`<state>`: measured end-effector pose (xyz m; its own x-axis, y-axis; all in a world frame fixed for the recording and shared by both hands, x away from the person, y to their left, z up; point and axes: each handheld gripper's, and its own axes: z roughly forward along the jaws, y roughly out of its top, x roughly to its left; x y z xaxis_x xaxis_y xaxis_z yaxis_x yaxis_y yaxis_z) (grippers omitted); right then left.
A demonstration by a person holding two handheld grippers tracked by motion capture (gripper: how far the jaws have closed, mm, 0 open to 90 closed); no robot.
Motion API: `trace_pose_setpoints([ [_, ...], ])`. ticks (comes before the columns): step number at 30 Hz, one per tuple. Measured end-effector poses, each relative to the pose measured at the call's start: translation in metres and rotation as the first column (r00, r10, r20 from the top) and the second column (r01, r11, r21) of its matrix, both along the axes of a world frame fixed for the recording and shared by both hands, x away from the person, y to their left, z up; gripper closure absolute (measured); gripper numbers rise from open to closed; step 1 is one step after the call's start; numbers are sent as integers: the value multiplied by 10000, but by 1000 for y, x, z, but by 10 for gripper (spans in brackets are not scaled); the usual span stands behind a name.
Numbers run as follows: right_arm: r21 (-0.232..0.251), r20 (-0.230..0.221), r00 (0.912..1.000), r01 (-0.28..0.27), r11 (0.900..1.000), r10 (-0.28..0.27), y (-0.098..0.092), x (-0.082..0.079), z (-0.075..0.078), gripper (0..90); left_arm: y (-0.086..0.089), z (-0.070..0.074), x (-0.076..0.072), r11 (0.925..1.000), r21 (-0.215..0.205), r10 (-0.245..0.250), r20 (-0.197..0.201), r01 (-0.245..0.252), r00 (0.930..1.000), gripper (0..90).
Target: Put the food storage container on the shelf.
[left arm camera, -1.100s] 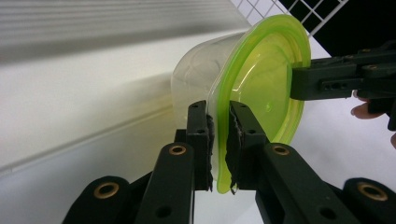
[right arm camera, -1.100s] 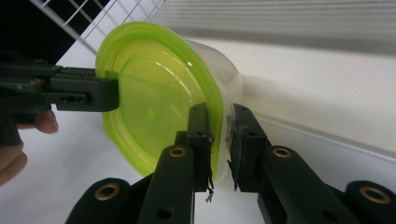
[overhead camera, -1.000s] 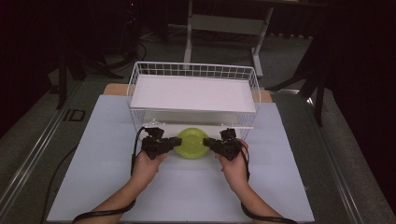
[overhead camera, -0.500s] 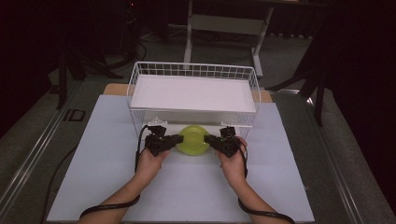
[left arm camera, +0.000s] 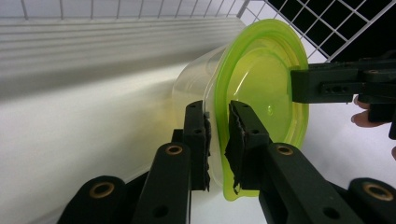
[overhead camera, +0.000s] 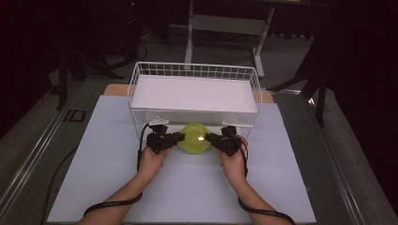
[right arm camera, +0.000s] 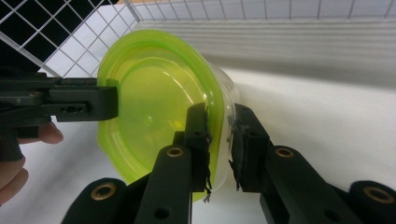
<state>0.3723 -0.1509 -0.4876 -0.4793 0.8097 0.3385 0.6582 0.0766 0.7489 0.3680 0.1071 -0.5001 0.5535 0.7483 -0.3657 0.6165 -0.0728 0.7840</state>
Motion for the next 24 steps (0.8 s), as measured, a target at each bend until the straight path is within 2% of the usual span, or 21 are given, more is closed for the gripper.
trace_pose_setpoints([
  [6, -267, 459, 9988, 173, 9995, -161, 2, 3, 1, 756, 0, -2, 3, 9998, -54, 198, 431, -196, 9989, 750],
  [10, -504, 858, 9957, 404, 9979, -360, 4, 4, 0, 731, -1, -3, 6, 9992, -126, 376, 578, -369, 9976, 733],
  [14, -592, 1067, 9931, 558, 9967, -493, 6, 7, -2, 709, -4, -4, 9, 9987, 127, 475, 971, -490, 9941, 703],
  [17, -591, 1238, 9904, 688, 9959, -611, 6, 8, -3, 701, -3, -6, 10, 9985, -61, 541, 951, -538, 9940, 697],
  [19, -806, 1611, 9857, 638, 9947, -502, 7, 7, -4, 692, -3, -7, 11, 9982, -228, 575, 919, -556, 9941, 695],
  [22, -882, 1784, 9827, 666, 9939, -501, 8, 9, -7, 672, -5, -8, 10, 9960, 178, 837, 1446, -871, 9859, 635],
  [24, -891, 1893, 9800, 786, 9929, -606, 9, 11, -8, 655, -5, -8, 14, 9951, 76, 969, 1351, -988, 9861, 630],
])
